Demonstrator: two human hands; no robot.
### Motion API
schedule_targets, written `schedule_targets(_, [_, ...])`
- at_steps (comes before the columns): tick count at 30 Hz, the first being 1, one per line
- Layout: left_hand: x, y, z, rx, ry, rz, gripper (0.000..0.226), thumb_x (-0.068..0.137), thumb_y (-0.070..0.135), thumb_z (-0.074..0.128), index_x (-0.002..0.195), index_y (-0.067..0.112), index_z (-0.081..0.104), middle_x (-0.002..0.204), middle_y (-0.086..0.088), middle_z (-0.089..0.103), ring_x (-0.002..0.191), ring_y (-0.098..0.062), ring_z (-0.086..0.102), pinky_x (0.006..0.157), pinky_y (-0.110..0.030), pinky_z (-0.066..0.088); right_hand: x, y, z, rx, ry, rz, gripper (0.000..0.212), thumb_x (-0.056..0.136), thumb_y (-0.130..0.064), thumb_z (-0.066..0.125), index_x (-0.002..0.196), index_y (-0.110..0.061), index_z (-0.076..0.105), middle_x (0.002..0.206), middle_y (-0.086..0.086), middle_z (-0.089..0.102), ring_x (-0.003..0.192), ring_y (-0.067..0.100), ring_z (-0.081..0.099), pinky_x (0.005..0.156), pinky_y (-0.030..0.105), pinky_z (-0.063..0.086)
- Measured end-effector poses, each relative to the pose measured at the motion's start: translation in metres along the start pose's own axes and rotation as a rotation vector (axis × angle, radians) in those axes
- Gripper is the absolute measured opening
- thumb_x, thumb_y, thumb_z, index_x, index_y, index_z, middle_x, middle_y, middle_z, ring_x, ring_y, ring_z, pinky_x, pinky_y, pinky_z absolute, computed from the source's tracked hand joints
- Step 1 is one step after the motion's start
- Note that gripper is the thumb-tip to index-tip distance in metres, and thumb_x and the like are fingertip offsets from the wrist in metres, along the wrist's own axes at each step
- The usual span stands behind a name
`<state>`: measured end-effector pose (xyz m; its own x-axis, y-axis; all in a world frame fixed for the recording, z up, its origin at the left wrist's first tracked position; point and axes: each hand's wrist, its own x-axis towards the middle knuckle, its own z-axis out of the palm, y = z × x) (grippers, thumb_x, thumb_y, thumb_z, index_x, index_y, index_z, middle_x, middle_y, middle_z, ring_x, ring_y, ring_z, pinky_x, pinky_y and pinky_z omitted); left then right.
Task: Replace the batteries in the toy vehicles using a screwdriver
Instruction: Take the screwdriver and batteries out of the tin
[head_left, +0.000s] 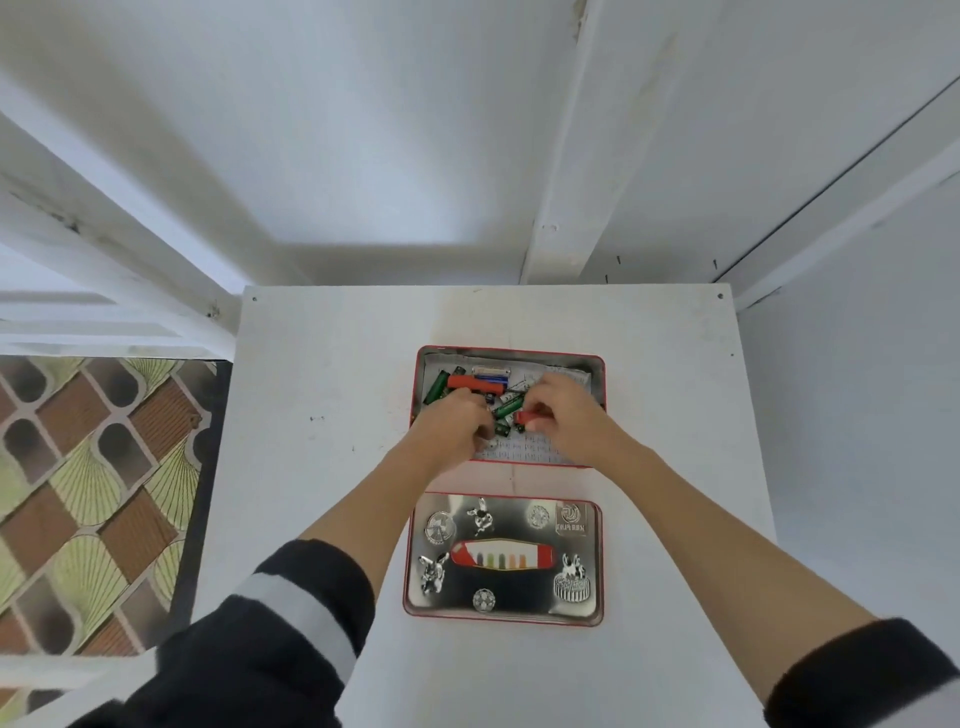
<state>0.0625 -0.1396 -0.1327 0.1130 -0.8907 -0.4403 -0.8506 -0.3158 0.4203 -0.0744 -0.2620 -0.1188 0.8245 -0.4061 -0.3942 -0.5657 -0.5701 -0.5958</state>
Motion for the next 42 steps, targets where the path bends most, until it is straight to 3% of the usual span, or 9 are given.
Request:
schedule_targets(9, [0.018,0.001,-0.003,0.300,-0.118,0.213,0.016,0.090,0.012,0.062,0.104,0.005,0.066,0.115,-0.008,0.056,0.114,-0.024,0.046,0.087,-0.036,0.045,-0.005,-0.007,-0.010,0.722,-0.031,0.296,0.031,0.092,0.014,0.034,0.116,-0.001,0.048,0.087,0.012,0.053,0.072,0.016,0.055,0.066,0.018,0.050])
schedule_targets(12, [0.011,-0.003,-0.006,-0.142,-0.025,0.058,0.011,0.089,0.010,0.064,0.084,0.008,0.054,0.090,-0.005,0.052,0.090,-0.024,0.049,0.071,-0.028,0.041,-0.002,-0.002,-0.010,0.686,-0.076,0.289,0.040,0.082,0.025,0.035,0.105,-0.006,0.047,0.077,0.005,0.044,0.065,0.012,0.042,0.057,0.020,0.039])
schedule_targets(16, [-0.017,-0.006,-0.017,-0.889,0.104,-0.163,0.008,0.093,0.003,0.059,0.100,0.006,0.054,0.087,-0.001,0.060,0.083,-0.015,0.060,0.074,-0.020,0.048,0.004,0.004,-0.003,0.194,-0.032,0.072,0.037,0.073,0.017,0.053,0.078,-0.020,0.053,0.075,-0.002,0.048,0.068,0.013,0.044,0.061,0.029,0.040])
schedule_targets(21, [-0.038,-0.001,-0.023,-1.850,-0.028,-0.208,0.030,0.087,-0.011,0.043,0.109,0.005,0.055,0.079,-0.008,0.057,0.069,-0.019,0.058,0.067,-0.032,0.053,0.013,0.005,0.007,-0.290,-0.034,-0.048,0.022,0.080,-0.004,0.063,0.100,-0.011,0.067,0.105,0.005,0.061,0.106,0.022,0.050,0.078,0.030,0.041])
schedule_targets(23, [-0.037,0.000,-0.020,-1.762,-0.052,-0.225,0.026,0.079,-0.002,0.053,0.103,0.008,0.058,0.070,-0.003,0.051,0.061,-0.015,0.047,0.061,-0.028,0.045,0.012,0.005,0.011,-0.374,-0.021,-0.063,0.025,0.082,-0.006,0.060,0.105,-0.013,0.066,0.108,0.005,0.059,0.109,0.023,0.048,0.076,0.027,0.034])
schedule_targets(28, [-0.020,0.000,-0.015,-0.827,0.130,-0.185,0.019,0.087,-0.002,0.066,0.095,0.015,0.066,0.092,0.008,0.060,0.087,-0.010,0.055,0.074,-0.011,0.046,0.012,0.010,0.018,-0.394,-0.041,-0.075,0.025,0.083,-0.011,0.063,0.108,-0.008,0.066,0.107,0.009,0.057,0.107,0.026,0.048,0.078,0.028,0.034])
schedule_targets(33, [0.008,-0.001,-0.008,-0.064,0.030,-0.090,0.030,0.090,0.013,0.064,0.119,0.021,0.065,0.122,0.003,0.064,0.114,-0.019,0.056,0.079,-0.027,0.044,0.006,-0.004,0.000,0.472,0.058,0.226,0.006,0.092,-0.012,0.055,0.093,-0.009,0.060,0.081,0.003,0.048,0.071,0.014,0.043,0.064,0.021,0.036])
schedule_targets(39, [0.020,0.003,-0.005,0.237,0.003,0.029,0.022,0.091,0.018,0.063,0.113,0.013,0.062,0.120,-0.001,0.056,0.108,-0.025,0.057,0.073,-0.034,0.044,-0.006,-0.007,-0.019,1.339,-0.025,0.268,0.026,0.097,0.003,0.033,0.104,-0.008,0.055,0.077,0.009,0.058,0.065,0.019,0.056,0.058,0.028,0.048])
schedule_targets(42, [0.017,0.000,-0.006,0.006,0.052,-0.011,0.017,0.091,0.014,0.062,0.107,0.009,0.060,0.117,-0.003,0.057,0.104,-0.026,0.056,0.076,-0.035,0.047,-0.005,-0.007,-0.022,1.432,-0.054,0.281,0.031,0.091,0.010,0.032,0.103,-0.006,0.057,0.079,0.010,0.059,0.063,0.020,0.056,0.054,0.030,0.050])
